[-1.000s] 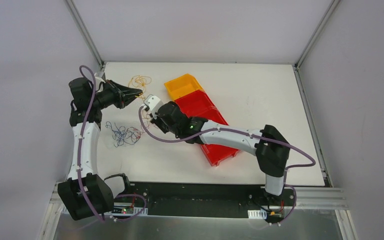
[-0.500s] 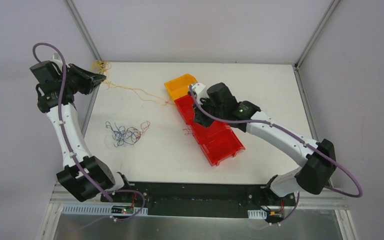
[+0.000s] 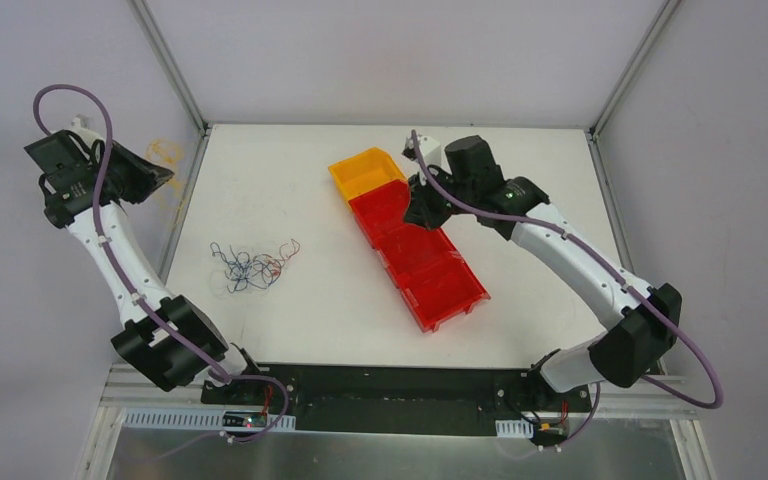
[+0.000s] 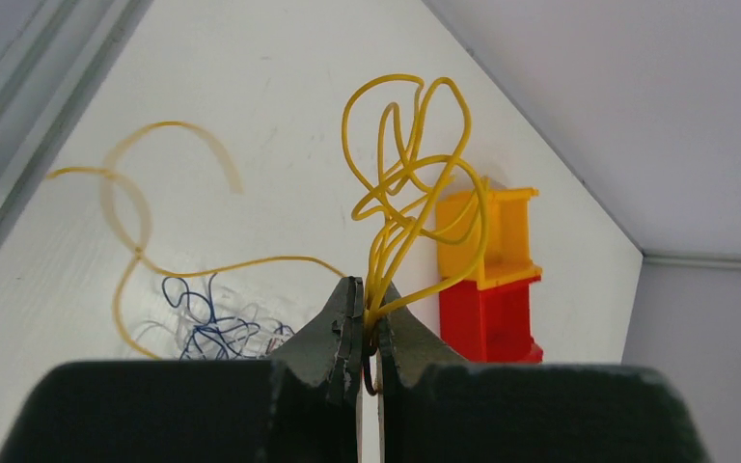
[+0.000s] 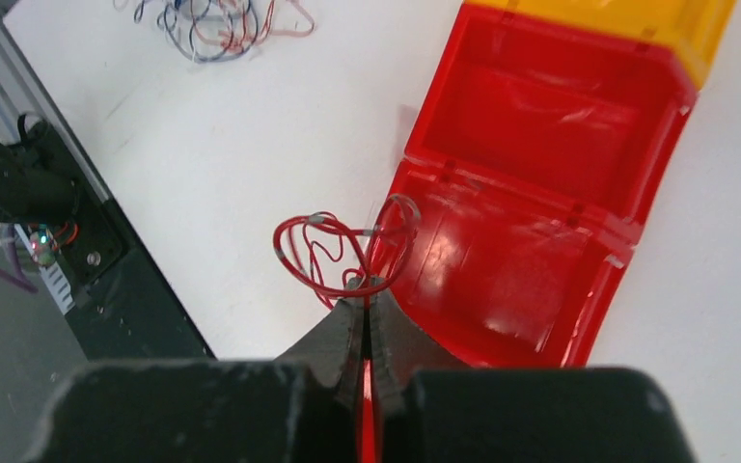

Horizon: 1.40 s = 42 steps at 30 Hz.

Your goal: Untangle the cables

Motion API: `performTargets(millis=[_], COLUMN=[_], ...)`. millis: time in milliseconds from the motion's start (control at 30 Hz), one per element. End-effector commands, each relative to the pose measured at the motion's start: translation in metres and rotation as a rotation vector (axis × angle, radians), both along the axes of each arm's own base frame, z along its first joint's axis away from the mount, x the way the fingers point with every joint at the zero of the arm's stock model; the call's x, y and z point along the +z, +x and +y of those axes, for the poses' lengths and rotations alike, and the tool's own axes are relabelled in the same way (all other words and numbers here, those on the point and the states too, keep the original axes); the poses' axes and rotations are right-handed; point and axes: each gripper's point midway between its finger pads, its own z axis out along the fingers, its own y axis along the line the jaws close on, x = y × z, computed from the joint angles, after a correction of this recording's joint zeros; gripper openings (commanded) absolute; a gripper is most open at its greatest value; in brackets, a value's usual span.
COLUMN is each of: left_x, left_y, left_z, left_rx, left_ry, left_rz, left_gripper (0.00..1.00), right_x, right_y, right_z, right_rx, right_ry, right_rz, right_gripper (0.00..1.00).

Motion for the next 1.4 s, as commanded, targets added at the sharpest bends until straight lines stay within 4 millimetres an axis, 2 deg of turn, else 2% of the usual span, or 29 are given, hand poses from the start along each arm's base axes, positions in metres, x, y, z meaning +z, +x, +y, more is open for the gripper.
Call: performTargets(millis=[0, 100, 200, 300, 400, 533, 667, 700, 733, 767, 800, 867, 933, 1033, 1233, 1300, 1367], left_x=[-0.005, 0.005, 0.013, 0.018, 0.018, 0.019, 0.021, 0.022, 0.023, 0.024, 0.023, 0.023, 0.021, 0.018, 0.018, 0.02, 0.021], left_y=[-0.008, -0.017, -0.029, -0.042, -0.052, -0.06, -0.063, -0.064, -0.065, -0.066, -0.067, -0.069, -0.072, -0.074, -0.078, -0.076, -0.079], left_z=[-0.043, -0.072, -0.1, -0.126, -0.152, -0.179, -0.19, -0.192, -0.194, -0.196, -0.197, -0.202, -0.207, -0.218, -0.244, -0.251, -0.261], left_rx=[-0.239, -0.35, -0.449, -0.538, -0.623, -0.706, -0.747, -0.755, -0.764, -0.77, -0.778, -0.802, -0.825, -0.867, -0.942, -0.951, -0.99], left_ry=[-0.085, -0.09, -0.013, 0.036, 0.047, 0.039, 0.004, 0.001, 0.001, 0.002, 0.002, 0.0, -0.005, -0.022, -0.093, -0.146, -0.182], left_rz=[-0.043, -0.093, -0.142, -0.181, -0.204, -0.215, -0.22, -0.223, -0.225, -0.229, -0.231, -0.237, -0.236, -0.231, -0.215, -0.214, -0.222], left_gripper=[0.0, 0.0, 0.0, 0.0, 0.0, 0.0, 0.0, 0.0, 0.0, 0.0, 0.0, 0.0, 0.0, 0.0, 0.0, 0.0, 0.0], right_x=[0.048, 0.062, 0.065, 0.062, 0.05, 0.026, -0.009, -0.018, -0.026, -0.031, -0.033, -0.026, -0.01, 0.017, 0.076, 0.091, 0.104], right_y=[0.038, 0.083, 0.133, 0.174, 0.207, 0.236, 0.257, 0.258, 0.258, 0.257, 0.254, 0.24, 0.221, 0.182, 0.066, 0.037, 0.019], right_z=[0.018, 0.029, 0.039, 0.049, 0.059, 0.073, 0.083, 0.085, 0.087, 0.089, 0.09, 0.093, 0.094, 0.095, 0.095, 0.095, 0.096], right_rx=[-0.046, -0.139, -0.237, -0.304, -0.344, -0.353, -0.35, -0.34, -0.328, -0.318, -0.311, -0.283, -0.249, -0.171, 0.074, 0.102, 0.113], right_ry=[0.11, 0.133, 0.141, 0.141, 0.131, 0.113, 0.068, 0.056, 0.05, 0.048, 0.051, 0.074, 0.113, 0.178, 0.38, 0.456, 0.502], right_rz=[-0.115, -0.201, -0.272, -0.31, -0.328, -0.335, -0.333, -0.328, -0.316, -0.303, -0.282, -0.229, -0.174, -0.081, 0.235, 0.352, 0.395], right_gripper=[0.0, 0.0, 0.0, 0.0, 0.0, 0.0, 0.01, 0.1, 0.24, 0.43, 0.57, 0.69, 0.73, 0.77, 0.9, 0.93, 0.94])
